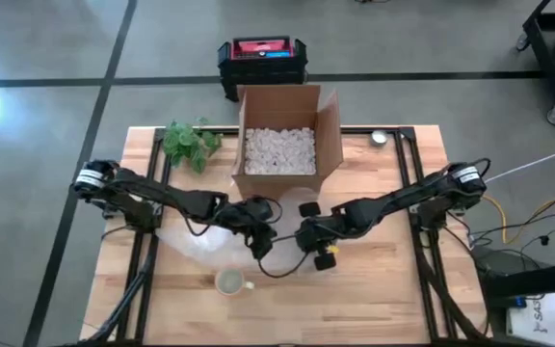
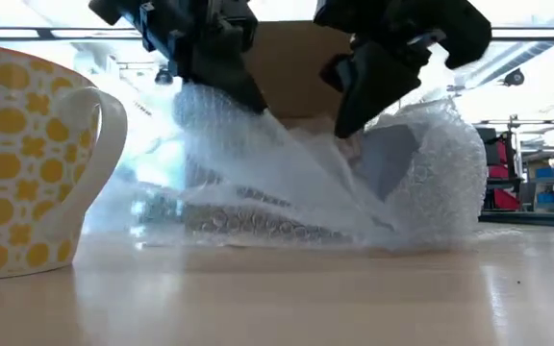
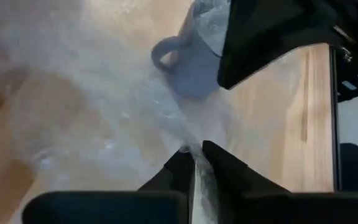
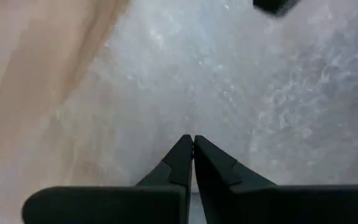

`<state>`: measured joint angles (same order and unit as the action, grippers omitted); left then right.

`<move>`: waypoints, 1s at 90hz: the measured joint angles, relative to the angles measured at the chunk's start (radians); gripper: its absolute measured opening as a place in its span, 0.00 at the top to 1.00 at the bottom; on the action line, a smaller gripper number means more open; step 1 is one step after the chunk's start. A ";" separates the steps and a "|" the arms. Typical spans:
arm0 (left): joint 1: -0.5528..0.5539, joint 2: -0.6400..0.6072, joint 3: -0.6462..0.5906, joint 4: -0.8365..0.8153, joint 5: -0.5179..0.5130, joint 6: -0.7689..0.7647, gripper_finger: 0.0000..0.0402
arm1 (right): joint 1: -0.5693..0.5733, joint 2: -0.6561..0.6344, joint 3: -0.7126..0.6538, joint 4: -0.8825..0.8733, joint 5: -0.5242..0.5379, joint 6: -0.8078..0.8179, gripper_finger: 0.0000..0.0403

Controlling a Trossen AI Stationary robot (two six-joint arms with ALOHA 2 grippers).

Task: Wrap mug
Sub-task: Wrap the blue mug with the right bubble wrap

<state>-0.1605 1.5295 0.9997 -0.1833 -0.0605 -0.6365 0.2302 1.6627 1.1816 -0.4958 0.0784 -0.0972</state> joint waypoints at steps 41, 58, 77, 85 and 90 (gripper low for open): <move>-0.005 0.098 0.004 0.084 -0.003 -0.001 1.00 | 0.001 -0.003 0.013 -0.043 0.000 -0.006 0.99; -0.025 0.092 0.045 0.210 -0.006 0.052 1.00 | 0.021 -0.063 0.096 -0.160 -0.001 0.009 0.99; -0.026 0.124 0.050 0.328 -0.007 0.083 1.00 | 0.022 -0.157 0.121 -0.389 -0.004 0.123 0.99; -0.026 0.146 0.049 0.405 -0.007 0.095 1.00 | 0.037 -0.200 0.083 -0.459 -0.008 0.200 0.99; -0.026 0.163 0.049 0.459 -0.007 0.103 1.00 | 0.052 -0.222 0.032 -0.439 -0.008 0.233 0.99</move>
<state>-0.1867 1.6925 1.0489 0.2754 -0.0673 -0.5331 0.2820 1.4407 1.2132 -0.9346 0.0703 0.1357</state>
